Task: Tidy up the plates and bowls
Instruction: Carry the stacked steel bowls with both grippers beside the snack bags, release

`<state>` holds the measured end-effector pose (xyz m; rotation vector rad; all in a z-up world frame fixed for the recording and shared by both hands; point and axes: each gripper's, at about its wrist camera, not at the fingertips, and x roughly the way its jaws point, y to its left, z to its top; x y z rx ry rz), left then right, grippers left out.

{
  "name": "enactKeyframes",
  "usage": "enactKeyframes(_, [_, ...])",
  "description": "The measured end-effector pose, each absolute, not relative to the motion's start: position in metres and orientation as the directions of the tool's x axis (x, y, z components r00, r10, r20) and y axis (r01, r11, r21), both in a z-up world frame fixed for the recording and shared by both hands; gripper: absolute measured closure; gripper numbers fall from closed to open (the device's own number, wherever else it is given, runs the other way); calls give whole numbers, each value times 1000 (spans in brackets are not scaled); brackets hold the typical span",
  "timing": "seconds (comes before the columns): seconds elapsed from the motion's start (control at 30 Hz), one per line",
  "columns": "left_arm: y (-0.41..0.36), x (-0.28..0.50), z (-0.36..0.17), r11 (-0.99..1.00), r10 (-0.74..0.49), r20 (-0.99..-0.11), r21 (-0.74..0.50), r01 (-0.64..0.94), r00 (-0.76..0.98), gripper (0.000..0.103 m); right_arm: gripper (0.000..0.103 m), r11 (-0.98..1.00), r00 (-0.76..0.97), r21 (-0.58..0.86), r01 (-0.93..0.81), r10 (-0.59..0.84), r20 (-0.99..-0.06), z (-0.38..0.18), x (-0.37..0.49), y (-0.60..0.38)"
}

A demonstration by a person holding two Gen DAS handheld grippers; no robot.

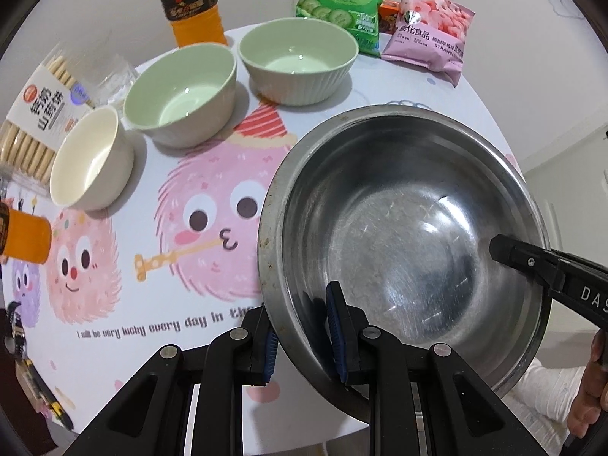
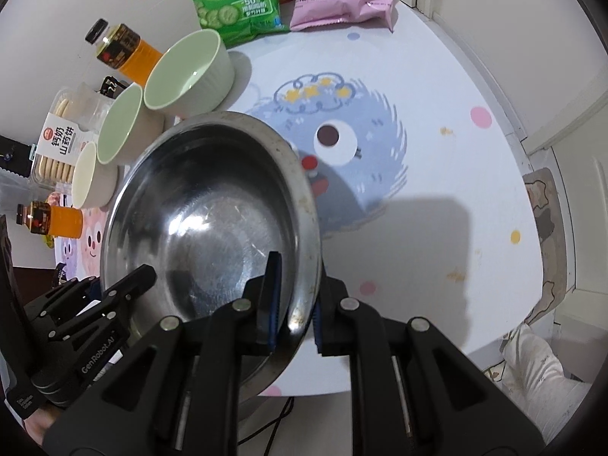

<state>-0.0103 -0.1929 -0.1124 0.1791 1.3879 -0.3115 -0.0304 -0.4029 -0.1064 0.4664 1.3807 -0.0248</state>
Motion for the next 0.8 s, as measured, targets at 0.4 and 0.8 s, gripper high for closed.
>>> enactKeyframes(0.4, [-197,-19,-136,942,-106,-983,-51,330,150,80,86,931,173,255,260,215,-961,-127,-34,-396])
enactKeyframes(0.8, [-199,-20,-148,945,-88,-983,-32,324,160,79,86,920,190,286,266,241,-952,-141,-37,-400])
